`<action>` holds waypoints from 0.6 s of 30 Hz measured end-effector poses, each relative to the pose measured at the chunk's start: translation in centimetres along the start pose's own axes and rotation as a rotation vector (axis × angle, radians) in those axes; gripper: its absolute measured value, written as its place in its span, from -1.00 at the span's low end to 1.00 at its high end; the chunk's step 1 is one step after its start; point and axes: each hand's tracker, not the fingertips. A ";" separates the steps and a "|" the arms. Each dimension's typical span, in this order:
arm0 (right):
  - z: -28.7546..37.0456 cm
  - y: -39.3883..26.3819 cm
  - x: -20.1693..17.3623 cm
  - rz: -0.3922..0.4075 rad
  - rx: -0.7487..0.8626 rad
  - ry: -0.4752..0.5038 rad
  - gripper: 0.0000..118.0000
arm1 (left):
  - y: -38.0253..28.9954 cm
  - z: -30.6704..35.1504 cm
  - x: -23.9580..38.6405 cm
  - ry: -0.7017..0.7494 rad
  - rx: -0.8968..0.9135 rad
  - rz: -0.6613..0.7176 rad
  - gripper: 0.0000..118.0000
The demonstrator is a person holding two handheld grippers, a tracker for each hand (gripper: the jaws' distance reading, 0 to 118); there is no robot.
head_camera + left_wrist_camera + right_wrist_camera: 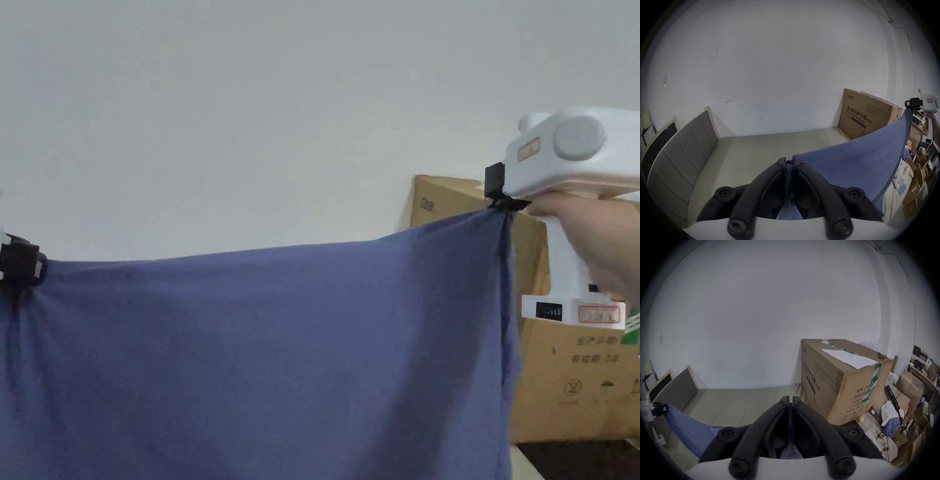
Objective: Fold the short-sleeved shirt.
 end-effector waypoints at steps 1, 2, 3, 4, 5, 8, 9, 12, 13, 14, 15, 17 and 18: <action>-1.3 0.3 -0.5 -0.001 0.007 -0.009 -0.96 | 0.1 -1.0 -0.2 0.008 0.004 0.000 -0.90; -2.6 0.8 -1.1 0.003 0.015 -0.009 -0.96 | 0.2 -2.8 -0.7 0.016 0.007 -0.001 -0.90; -3.8 1.4 -1.8 0.017 0.024 -0.006 -0.96 | 0.3 -4.0 -1.0 0.028 0.011 0.004 -0.90; -4.8 2.0 -2.4 0.029 0.030 -0.007 -0.96 | 0.5 -5.0 -1.2 0.036 0.013 0.011 -0.90; -6.1 2.6 -2.8 0.041 0.037 -0.013 -0.96 | 0.7 -6.2 -1.5 0.043 0.014 0.027 -0.90; -8.4 4.6 -4.0 0.054 0.060 -0.029 -0.96 | 1.4 -8.9 -2.2 0.045 0.033 0.073 -0.90; -8.9 5.2 -4.3 0.050 0.076 -0.031 -0.96 | 1.7 -9.7 -2.4 0.049 0.041 0.077 -0.90; -9.6 6.7 -5.0 0.046 0.139 -0.034 -0.96 | 3.1 -11.3 -2.6 0.070 0.091 0.079 -0.90; -9.5 7.1 -5.0 0.048 0.163 -0.039 -0.96 | 3.6 -11.5 -2.5 0.075 0.114 0.073 -0.90; -9.3 7.4 -5.1 0.047 0.194 -0.039 -0.96 | 4.1 -11.6 -2.4 0.085 0.145 0.062 -0.90; -9.2 7.5 -5.2 0.052 0.219 -0.040 -0.96 | 4.4 -11.8 -2.2 0.089 0.168 0.057 -0.90; -8.4 7.0 -5.3 0.061 0.261 -0.042 -0.96 | 4.5 -11.9 -2.1 0.081 0.207 0.056 -0.90; -8.4 6.6 -5.1 0.056 0.256 -0.033 -0.96 | 4.1 -11.2 -1.0 0.079 0.200 0.059 -0.90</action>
